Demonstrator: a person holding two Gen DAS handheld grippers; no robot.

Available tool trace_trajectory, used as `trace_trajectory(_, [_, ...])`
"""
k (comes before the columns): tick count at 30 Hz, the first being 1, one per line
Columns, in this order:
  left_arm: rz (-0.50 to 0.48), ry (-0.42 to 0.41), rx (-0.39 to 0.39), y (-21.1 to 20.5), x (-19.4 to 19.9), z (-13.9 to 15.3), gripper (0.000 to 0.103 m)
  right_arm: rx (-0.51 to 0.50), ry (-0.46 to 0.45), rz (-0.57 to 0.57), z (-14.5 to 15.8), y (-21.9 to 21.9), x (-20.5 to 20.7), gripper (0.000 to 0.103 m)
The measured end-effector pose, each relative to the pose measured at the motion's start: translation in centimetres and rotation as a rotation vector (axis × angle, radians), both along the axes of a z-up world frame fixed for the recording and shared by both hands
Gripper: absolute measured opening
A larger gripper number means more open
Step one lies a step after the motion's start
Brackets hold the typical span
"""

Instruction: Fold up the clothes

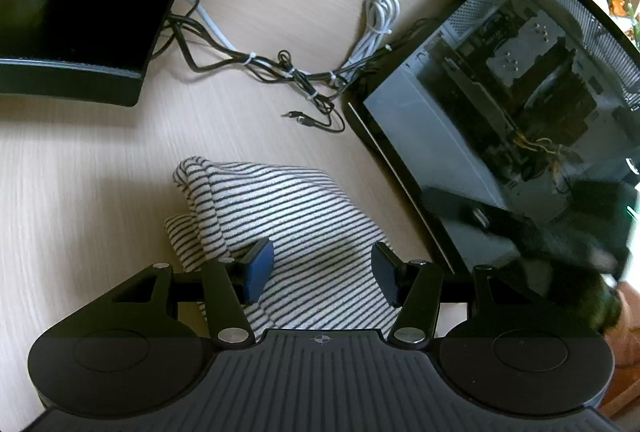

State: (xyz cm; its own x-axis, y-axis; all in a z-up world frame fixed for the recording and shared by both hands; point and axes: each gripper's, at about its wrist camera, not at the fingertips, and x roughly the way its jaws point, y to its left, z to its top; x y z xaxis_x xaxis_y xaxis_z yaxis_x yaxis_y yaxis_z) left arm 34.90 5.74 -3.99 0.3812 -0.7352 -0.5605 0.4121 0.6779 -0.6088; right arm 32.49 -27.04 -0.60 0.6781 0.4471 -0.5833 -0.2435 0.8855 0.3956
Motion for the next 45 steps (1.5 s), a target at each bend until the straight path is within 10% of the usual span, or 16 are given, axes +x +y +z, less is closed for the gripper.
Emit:
trace_trajectory(6, [0.000, 0.007, -0.012, 0.3, -0.1, -0.2, 0.059, 0.087, 0.220, 0.032, -5.8, 2.8, 4.3, 0.064])
trace_trajectory(14, [-0.002, 0.002, -0.013, 0.1, 0.2, -0.5, 0.064, -0.098, 0.032, 0.138, -2.9, 5.8, 2.9, 0.028])
trace_trajectory(17, [-0.003, 0.000, -0.013, 0.1, 0.3, -0.6, 0.064, -0.274, 0.048, 0.110, -4.8, 6.4, 3.3, 0.030])
trace_trajectory(25, [0.011, 0.012, -0.027, 0.5, 0.5, -0.8, 0.064, -0.248, -0.051, 0.037, -2.2, 6.8, -0.9, 0.032])
trace_trajectory(28, [0.019, 0.002, -0.011, 0.3, 0.2, -0.7, 0.064, -0.192, -0.125, 0.099, -0.1, 7.6, -4.1, 0.050])
trace_trajectory(34, [0.063, -0.020, 0.030, 0.7, -1.4, 1.4, 0.063, -0.478, -0.149, 0.137, -4.6, 12.3, -7.7, 0.057])
trace_trajectory(45, [-0.029, 0.095, 0.074, 0.6, -5.1, -0.5, 0.060, -0.505, -0.099, -0.026, -4.1, 14.3, -8.3, 0.057])
